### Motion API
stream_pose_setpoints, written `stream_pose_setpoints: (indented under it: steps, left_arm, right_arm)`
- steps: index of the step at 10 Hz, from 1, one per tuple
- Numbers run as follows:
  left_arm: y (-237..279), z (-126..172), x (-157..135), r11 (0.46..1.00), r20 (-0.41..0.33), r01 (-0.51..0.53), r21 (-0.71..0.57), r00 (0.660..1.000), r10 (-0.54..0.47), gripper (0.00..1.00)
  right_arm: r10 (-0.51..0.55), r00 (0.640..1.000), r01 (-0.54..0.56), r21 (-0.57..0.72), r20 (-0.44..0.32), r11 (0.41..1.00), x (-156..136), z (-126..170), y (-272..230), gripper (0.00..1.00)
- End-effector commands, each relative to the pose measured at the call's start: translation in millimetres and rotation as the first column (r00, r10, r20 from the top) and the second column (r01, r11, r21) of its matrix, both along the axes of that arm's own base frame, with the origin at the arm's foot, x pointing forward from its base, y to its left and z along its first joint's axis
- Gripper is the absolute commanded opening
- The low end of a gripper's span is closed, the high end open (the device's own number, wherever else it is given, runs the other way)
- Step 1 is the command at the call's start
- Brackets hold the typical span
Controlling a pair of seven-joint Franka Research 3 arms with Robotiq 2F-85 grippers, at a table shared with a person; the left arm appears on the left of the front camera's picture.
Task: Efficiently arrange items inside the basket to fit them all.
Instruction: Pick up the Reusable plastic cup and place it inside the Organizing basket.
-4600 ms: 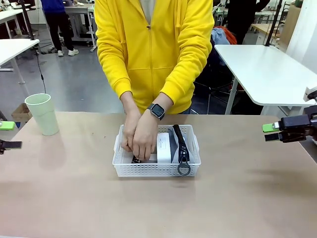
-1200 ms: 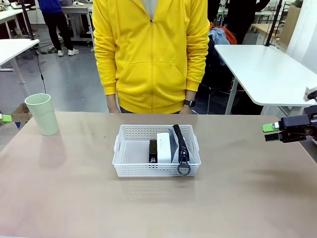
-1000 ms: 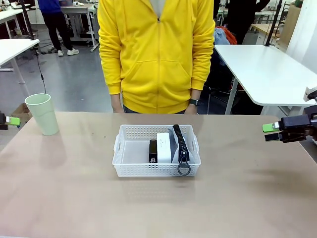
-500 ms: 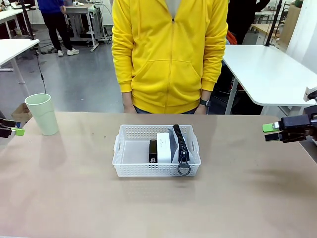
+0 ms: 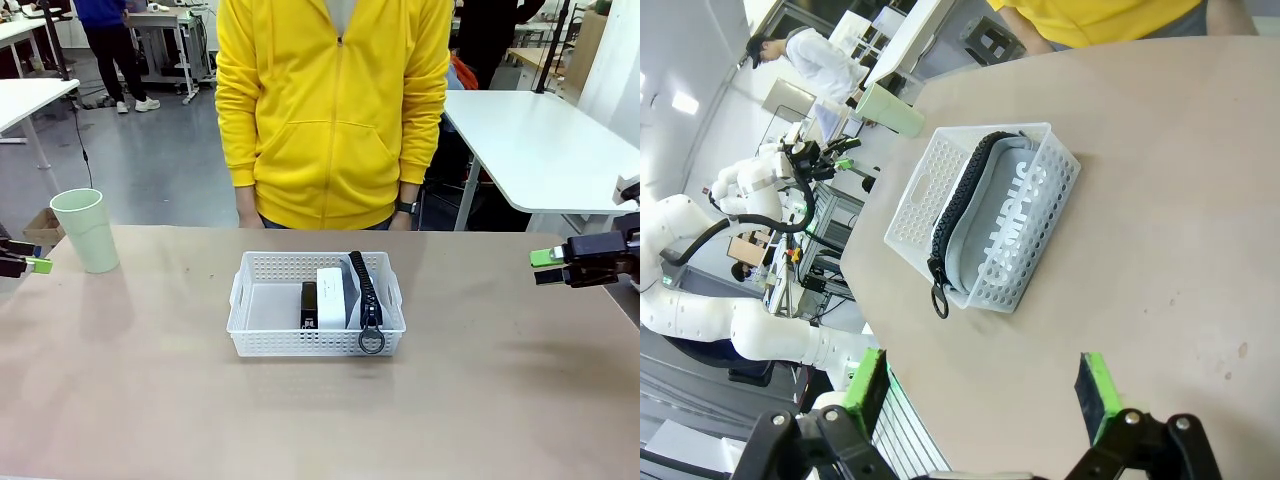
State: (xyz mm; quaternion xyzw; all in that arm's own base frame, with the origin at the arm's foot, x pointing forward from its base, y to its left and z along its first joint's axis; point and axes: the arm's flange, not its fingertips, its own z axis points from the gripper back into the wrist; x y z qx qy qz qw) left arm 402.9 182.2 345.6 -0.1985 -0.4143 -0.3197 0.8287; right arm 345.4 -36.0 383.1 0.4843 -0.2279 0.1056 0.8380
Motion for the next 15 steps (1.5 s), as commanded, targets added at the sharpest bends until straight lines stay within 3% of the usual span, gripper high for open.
stream_pose_setpoints:
  steps: [1,4,6,7,10,11,15]
  left_arm:
    - [10,-13,12,1.000,0.054,-0.001,0.010,0.999,0.000,1.00]
    - [26,-42,34,0.995,0.075,0.041,-0.089,0.997,-0.035,1.00]
    - [32,-69,56,0.999,0.133,0.011,-0.037,0.991,-0.006,1.00]
    - [34,-81,64,0.998,0.141,0.044,-0.033,0.989,-0.039,1.00]
    - [36,-100,74,0.992,0.172,0.112,-0.058,0.980,-0.101,1.00]
    - [37,-103,76,0.994,0.216,0.094,-0.048,0.973,-0.082,1.00]
    - [30,-115,89,0.991,0.279,0.103,-0.091,0.957,-0.073,1.00]
  right_arm:
    - [-0.004,1.000,0.004,0.001,-0.015,1.000,-1,3,1,1.00]
    - [-0.004,1.000,0.004,0.001,-0.015,1.000,-1,3,1,1.00]
    - [-0.004,1.000,0.004,0.001,-0.015,1.000,-1,3,1,1.00]
    - [-0.004,1.000,0.004,0.001,-0.015,1.000,-1,3,1,1.00]
    - [-0.004,1.000,0.004,0.001,-0.015,1.000,-1,3,1,1.00]
    - [-0.004,1.000,0.004,0.001,-0.015,1.000,-1,3,1,1.00]
    - [-0.004,1.000,0.004,0.001,-0.015,1.000,-1,3,1,1.00]
